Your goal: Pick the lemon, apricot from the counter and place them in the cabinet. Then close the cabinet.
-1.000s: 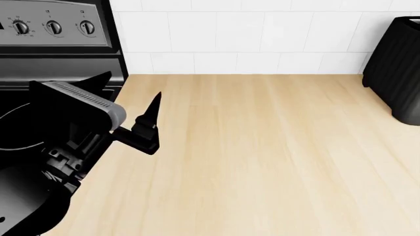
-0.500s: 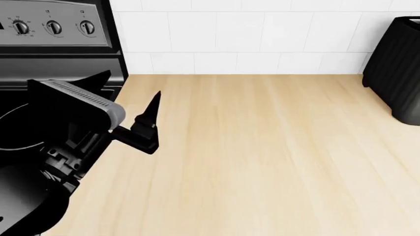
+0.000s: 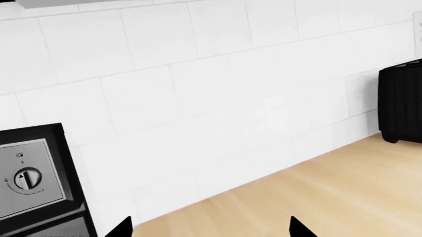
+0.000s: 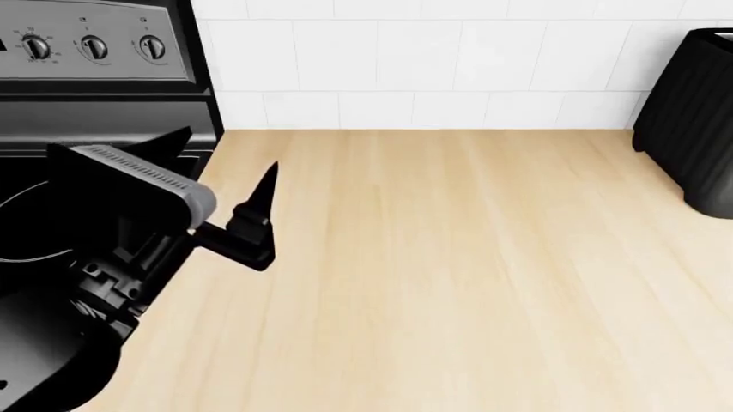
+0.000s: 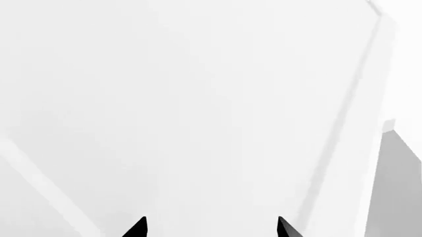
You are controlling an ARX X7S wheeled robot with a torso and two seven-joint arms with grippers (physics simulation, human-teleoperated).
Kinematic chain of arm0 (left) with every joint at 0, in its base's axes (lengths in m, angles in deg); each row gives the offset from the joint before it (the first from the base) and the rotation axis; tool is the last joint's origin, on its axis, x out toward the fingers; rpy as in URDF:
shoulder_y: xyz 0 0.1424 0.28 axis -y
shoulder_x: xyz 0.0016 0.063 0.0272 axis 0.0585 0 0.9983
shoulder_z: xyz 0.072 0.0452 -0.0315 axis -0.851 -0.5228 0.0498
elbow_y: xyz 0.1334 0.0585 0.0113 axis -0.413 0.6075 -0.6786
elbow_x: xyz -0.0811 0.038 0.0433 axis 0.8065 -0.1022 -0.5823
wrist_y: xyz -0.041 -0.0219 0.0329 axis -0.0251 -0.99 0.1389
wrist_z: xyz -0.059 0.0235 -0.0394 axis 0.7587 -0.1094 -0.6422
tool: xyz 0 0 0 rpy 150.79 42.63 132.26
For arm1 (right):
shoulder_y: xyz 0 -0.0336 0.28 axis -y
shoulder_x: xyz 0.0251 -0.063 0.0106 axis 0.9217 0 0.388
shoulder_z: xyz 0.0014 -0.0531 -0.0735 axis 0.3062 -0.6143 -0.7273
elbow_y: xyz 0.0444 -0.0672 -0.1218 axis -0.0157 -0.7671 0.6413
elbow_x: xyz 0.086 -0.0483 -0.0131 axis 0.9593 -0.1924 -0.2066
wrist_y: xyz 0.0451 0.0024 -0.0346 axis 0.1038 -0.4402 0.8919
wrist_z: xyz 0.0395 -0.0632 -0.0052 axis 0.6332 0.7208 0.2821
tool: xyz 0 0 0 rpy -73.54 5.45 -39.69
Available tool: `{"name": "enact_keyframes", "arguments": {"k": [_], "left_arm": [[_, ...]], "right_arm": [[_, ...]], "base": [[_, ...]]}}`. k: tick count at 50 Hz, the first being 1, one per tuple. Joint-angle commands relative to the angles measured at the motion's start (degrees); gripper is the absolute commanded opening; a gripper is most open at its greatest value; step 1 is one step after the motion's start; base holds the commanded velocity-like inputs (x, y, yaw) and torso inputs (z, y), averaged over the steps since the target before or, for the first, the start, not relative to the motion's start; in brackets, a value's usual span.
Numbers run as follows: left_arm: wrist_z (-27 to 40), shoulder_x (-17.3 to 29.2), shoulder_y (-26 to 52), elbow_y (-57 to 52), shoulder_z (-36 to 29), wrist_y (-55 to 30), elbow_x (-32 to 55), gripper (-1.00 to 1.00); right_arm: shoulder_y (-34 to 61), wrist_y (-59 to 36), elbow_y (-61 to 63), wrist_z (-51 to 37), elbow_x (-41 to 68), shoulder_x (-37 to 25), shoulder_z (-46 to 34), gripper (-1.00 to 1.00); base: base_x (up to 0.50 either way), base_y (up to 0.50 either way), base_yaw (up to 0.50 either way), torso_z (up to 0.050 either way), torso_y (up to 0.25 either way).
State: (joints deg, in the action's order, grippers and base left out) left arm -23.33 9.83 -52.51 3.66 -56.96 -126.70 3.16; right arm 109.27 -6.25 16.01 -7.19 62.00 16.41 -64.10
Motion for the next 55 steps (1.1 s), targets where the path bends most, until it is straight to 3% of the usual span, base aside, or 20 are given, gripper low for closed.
{"name": "enact_keyframes", "arguments": {"k": [1,13,28,42,55], "left_arm": [[0.0,-0.1,-0.6,0.2,-0.2,0.6,-0.4,1.0],[0.2,0.4,-0.5,0.1,0.9,0.7,0.5,1.0],[1.1,2.4,-2.6,-1.4,3.9,1.5,2.3,1.0],[2.7,4.4,-3.7,-3.4,7.7,1.7,5.1,1.0],[4.0,8.5,-14.3,-7.7,16.8,6.3,5.1,1.0]], "right_arm": [[-2.6,-1.2,15.0,-4.5,12.7,-10.5,2.9,1.0],[-1.6,-7.6,29.7,-8.6,16.7,-18.2,5.0,1.0],[-7.1,-15.9,55.7,-21.2,27.4,-35.5,5.4,1.0],[-14.7,-12.5,62.7,-26.1,28.8,-53.2,4.3,1.0],[-20.0,-5.6,66.5,-28.3,27.5,-68.2,2.2,1.0]], "base": [[0.0,0.0,0.0,0.0,0.0],[0.0,0.0,0.0,0.0,0.0],[0.0,0.0,0.0,0.0,0.0],[0.0,0.0,0.0,0.0,0.0],[0.0,0.0,0.0,0.0,0.0]]}}
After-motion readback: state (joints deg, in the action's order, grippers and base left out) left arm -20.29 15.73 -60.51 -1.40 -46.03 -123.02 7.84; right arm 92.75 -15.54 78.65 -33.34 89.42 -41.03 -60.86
